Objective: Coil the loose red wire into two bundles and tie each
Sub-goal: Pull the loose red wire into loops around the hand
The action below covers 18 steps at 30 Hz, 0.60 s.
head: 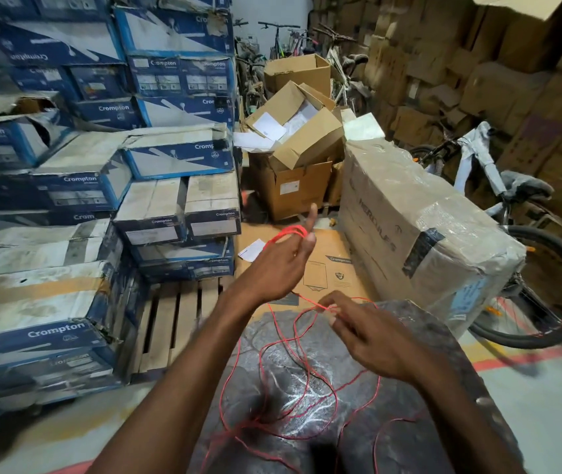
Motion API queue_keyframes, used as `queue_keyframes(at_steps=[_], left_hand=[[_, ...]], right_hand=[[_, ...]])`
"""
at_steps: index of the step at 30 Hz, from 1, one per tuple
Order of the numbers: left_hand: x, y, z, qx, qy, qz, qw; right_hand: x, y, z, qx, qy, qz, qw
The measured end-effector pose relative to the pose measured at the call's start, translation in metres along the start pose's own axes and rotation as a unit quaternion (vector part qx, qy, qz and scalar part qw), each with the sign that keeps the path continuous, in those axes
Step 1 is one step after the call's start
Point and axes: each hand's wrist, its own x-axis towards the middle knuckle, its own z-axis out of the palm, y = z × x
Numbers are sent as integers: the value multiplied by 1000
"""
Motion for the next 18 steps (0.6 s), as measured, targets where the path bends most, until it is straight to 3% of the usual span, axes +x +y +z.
queue_keyframes(at_steps=[5, 7, 9, 11, 14, 16, 18], left_hand=[[-18, -15, 3, 121, -134, -38, 983], [-27, -18, -2, 99, -204, -83, 971], [-36, -17, -8, 9, -285, -148, 947], [-45, -13, -16, -149, -394, -197, 885], [-54, -8, -28, -371, -524, -162, 749], [-58, -4, -33, -477, -550, -133, 672], [-64, 5, -29, -542, -559, -108, 618]], right_hand=[[4, 14, -36, 2, 28, 6, 1000], [6, 20, -47, 16, 29, 1, 999], [10, 25, -52, 61, 55, -6, 997], [16, 26, -50, 138, 97, -15, 986], [26, 21, -36, 244, 140, -18, 959], [31, 15, -26, 272, 151, -18, 950], [36, 9, -16, 285, 156, -20, 945]])
